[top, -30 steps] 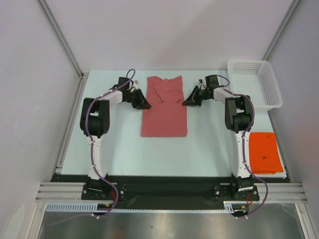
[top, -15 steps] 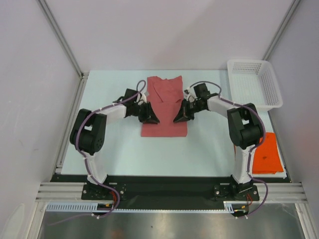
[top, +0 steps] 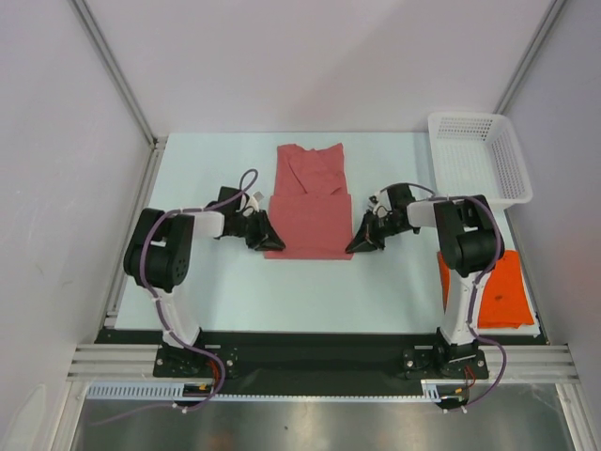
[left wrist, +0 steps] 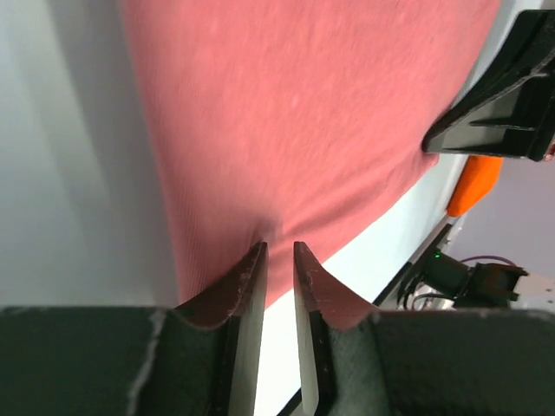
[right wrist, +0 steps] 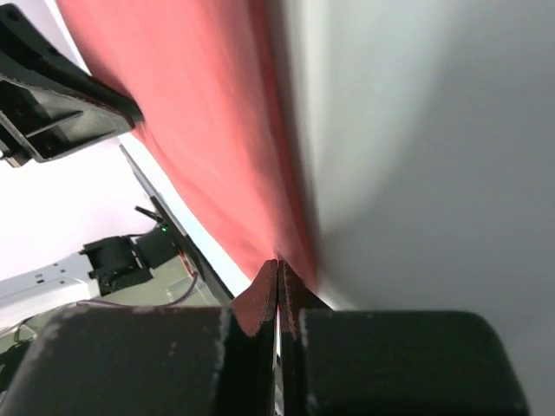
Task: Fold and stack the t-shirts
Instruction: Fold the tshirt
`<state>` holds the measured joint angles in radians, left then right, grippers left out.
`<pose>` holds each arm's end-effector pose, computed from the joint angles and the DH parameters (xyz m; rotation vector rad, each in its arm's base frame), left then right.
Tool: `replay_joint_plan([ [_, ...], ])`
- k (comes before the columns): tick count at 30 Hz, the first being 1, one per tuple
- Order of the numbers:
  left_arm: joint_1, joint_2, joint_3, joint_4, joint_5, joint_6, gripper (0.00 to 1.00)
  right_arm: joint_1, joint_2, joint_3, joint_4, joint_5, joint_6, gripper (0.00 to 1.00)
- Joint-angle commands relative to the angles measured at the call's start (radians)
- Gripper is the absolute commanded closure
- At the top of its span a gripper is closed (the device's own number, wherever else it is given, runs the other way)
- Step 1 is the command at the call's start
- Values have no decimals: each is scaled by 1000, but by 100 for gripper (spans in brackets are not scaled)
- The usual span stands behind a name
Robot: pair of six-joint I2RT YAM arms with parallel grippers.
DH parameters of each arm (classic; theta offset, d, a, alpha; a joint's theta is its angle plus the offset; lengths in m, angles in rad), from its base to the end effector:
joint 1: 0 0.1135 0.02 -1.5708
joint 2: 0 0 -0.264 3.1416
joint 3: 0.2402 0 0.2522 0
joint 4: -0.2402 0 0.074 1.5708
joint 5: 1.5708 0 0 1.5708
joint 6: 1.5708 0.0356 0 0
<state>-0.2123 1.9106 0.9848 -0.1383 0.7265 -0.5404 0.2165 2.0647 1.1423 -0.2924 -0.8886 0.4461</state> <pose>0.3391 -0.0973 0.1148 -0.1780 2.6955 -1.2062 0.3598 0.1074 0.0965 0.0816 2.7768 1.4079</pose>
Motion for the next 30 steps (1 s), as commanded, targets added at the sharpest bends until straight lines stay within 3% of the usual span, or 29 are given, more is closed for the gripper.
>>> replay_joint_plan([
  [1,14,-68,-93,-53,-142,83,74,-31,-66,-90,-19,147,-70,100],
  [4,14,-201,-169,-53,-193,48,71,-48,-176,-157,-39,204,-49,100],
  [7,14,-350,-257,-38,-266,-42,58,-45,-340,-278,86,209,137,98],
  [8,14,-378,-291,-24,-275,-82,53,-36,-372,-341,178,215,182,88],
  [13,13,-475,-385,48,-271,-248,44,20,-481,-478,389,315,405,66],
  [14,13,-492,-435,93,-277,-333,37,32,-500,-510,500,329,512,57],
  [17,14,-556,-560,242,-306,-537,32,112,-574,-642,690,456,693,46],
  [24,-13,-633,-676,321,-489,-839,35,323,-571,-705,743,830,925,46],
  [28,-44,-599,-670,313,-579,-928,42,368,-552,-690,604,968,1077,63],
  [30,-58,-579,-657,298,-616,-955,43,369,-535,-671,547,991,1111,64],
])
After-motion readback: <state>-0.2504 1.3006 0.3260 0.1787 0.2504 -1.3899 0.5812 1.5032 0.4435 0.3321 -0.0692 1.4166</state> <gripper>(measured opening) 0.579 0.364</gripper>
